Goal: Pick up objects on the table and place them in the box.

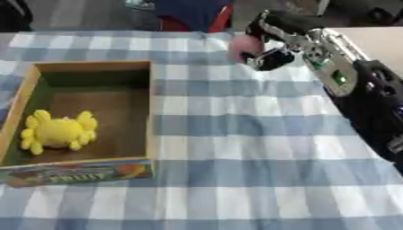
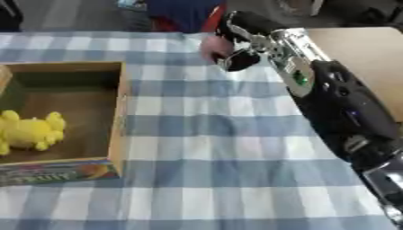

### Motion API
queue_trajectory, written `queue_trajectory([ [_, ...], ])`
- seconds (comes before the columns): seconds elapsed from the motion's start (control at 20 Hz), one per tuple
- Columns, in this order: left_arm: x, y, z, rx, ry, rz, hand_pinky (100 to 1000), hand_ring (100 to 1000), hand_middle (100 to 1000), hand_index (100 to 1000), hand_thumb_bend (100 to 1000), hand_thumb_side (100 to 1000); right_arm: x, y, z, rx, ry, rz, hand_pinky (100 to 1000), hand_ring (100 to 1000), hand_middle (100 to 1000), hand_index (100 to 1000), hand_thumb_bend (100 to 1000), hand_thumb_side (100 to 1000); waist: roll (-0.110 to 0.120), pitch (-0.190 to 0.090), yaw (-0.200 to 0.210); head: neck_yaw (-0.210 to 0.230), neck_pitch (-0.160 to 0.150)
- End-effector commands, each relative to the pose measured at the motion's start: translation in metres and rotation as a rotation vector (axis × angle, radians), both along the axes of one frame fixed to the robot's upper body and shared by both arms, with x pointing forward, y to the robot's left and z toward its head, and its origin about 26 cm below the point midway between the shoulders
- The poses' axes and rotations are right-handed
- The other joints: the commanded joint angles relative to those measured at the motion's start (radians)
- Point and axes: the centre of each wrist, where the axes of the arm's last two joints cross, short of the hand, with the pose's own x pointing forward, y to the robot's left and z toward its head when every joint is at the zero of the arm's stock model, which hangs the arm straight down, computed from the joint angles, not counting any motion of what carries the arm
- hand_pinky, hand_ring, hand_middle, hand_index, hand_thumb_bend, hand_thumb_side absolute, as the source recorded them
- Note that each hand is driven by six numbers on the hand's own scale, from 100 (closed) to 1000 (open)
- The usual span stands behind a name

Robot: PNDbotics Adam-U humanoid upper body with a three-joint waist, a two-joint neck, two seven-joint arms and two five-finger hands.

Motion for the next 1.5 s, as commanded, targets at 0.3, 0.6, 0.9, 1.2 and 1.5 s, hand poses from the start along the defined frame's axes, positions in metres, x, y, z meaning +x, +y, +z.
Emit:
queue_trajectory([
  [0.3,-0.003,0.001,0.011,0.035,-0.025,0.001,361,591,539,811,417,563,-0.013,0.032,0.048,0.05,-0.128,0.1,564,571,298,403,100,171,0.001,-0.031,-0.002,-0.002,-0.007],
  [0.6,-0.003,0.001,0.011,0.038,-0.021,0.0,361,592,539,811,416,563,-0.021,0.077,0.073,0.038,-0.193,0.219,564,573,295,399,100,182,0.002,-0.039,0.0,-0.006,-0.002],
  [0.9,-0.003,0.0,0.011,0.042,-0.02,-0.006,361,592,539,811,416,565,-0.024,0.126,0.08,0.009,-0.208,0.326,562,573,292,394,100,191,0.001,-0.044,0.009,-0.015,0.003],
  [1.2,-0.001,-0.002,0.013,0.043,-0.025,-0.02,361,592,539,811,415,566,-0.023,0.177,0.068,-0.013,-0.158,0.417,566,574,294,396,100,200,0.001,-0.046,0.021,-0.035,0.008],
  [1.5,0.0,-0.004,0.014,0.043,-0.031,-0.036,361,592,539,811,415,565,-0.023,0.212,0.044,-0.065,-0.088,0.481,567,576,299,401,100,201,0.002,-0.045,0.035,-0.05,0.011],
])
